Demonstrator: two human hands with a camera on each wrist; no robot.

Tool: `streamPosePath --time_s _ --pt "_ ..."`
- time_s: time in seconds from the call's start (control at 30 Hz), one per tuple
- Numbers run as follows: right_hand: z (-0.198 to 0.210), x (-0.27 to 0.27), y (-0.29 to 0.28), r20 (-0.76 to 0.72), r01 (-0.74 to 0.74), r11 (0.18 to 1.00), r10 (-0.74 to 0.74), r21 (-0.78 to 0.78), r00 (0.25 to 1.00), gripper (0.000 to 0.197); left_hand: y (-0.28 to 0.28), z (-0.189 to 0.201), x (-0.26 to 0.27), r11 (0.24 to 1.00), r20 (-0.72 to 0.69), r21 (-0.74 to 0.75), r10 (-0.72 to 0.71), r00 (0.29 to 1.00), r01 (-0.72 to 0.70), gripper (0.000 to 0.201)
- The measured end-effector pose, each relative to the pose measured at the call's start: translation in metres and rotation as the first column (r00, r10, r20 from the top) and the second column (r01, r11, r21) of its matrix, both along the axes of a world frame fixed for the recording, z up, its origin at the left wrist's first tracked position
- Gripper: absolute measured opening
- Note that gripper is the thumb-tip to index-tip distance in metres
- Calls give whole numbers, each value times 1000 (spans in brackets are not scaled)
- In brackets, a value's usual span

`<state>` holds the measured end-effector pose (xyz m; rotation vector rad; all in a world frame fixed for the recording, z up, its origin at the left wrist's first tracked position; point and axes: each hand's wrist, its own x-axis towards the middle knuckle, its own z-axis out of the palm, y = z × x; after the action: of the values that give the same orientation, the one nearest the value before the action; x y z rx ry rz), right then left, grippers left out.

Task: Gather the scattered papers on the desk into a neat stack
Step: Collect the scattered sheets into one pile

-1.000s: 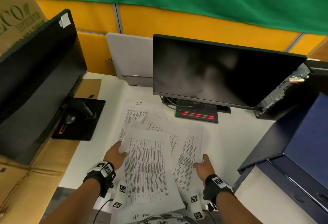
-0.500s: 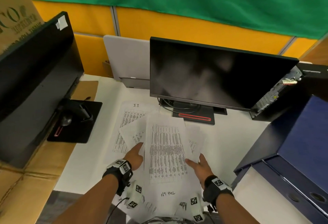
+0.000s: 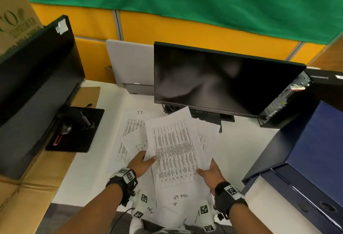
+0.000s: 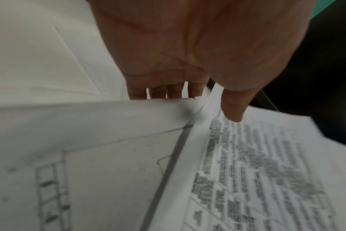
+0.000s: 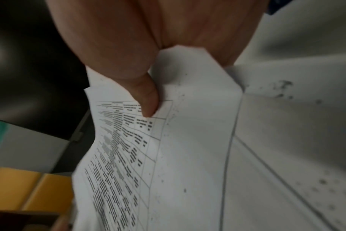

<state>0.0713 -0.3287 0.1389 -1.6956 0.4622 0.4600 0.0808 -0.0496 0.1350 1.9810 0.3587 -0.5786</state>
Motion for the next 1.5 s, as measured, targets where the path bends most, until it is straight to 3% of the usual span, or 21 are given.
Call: streamPosePath --time_s 0.17,0.2,0.27,0.33,0.43,0.5,0.6,0.67,0.77,0.83,0.97,1.07,1.13,1.2,1.33,1.4,1.43,1.5 --pt "43 18 7 74 -33 993 24 112 997 42 33 5 7 975 19 -156 164 986 -159 93" --pt "54 22 11 96 -52 989 38 140 995 41 40 11 10 953 9 -246 184 983 -177 91" --pt "75 30 22 137 -103 978 78 182 987 40 45 34 10 878 -33 -436 203 979 -197 64" --pt "87 39 34 155 -147 964 114 220 981 41 53 54 7 828 -37 -523 214 976 -201 40" --pt "88 51 54 160 -233 947 200 221 967 47 80 63 -5 795 -54 -552 267 962 -252 41" --pt "77 55 72 144 -329 924 304 197 942 49 96 58 -17 805 -88 -517 286 954 -289 50" --pt "53 54 103 67 -527 842 523 114 850 47 114 39 -40 875 -27 -308 384 923 -373 15" --pt "32 51 109 -47 -566 824 565 -27 824 48 132 14 -56 859 -35 -140 493 869 -493 18" --pt "-1 47 88 -296 -463 793 367 -396 882 70 152 -21 -78 795 -97 144 604 791 -590 60" --pt "-14 42 70 -417 -404 754 190 -518 889 86 156 -31 -88 766 -125 245 632 764 -594 73" --pt "-21 37 61 -508 -436 688 113 -580 854 92 161 -40 -85 787 -138 249 605 784 -564 77" --pt "-28 37 74 -452 -345 743 65 -573 890 96 165 -40 -80 804 -142 244 583 800 -543 77" --pt "-32 39 84 -372 -226 808 9 -545 928 88 170 -44 -77 826 -151 237 552 820 -512 66" --pt "-30 40 90 -331 -207 802 12 -560 944 81 174 -48 -75 855 -159 219 506 848 -470 51" --pt "-25 46 97 -300 -388 516 249 -764 921 78 182 -50 -71 865 -141 183 493 859 -467 45" --pt "-23 50 99 -253 -414 454 375 -789 892 79 183 -52 -68 865 -132 169 495 859 -472 42" --pt "-21 52 99 -221 -420 489 414 -764 883 76 183 -53 -67 865 -130 165 495 859 -474 39" --pt "-16 54 95 -127 -414 632 448 -655 885 62 185 -56 -64 868 -141 139 494 858 -477 37"
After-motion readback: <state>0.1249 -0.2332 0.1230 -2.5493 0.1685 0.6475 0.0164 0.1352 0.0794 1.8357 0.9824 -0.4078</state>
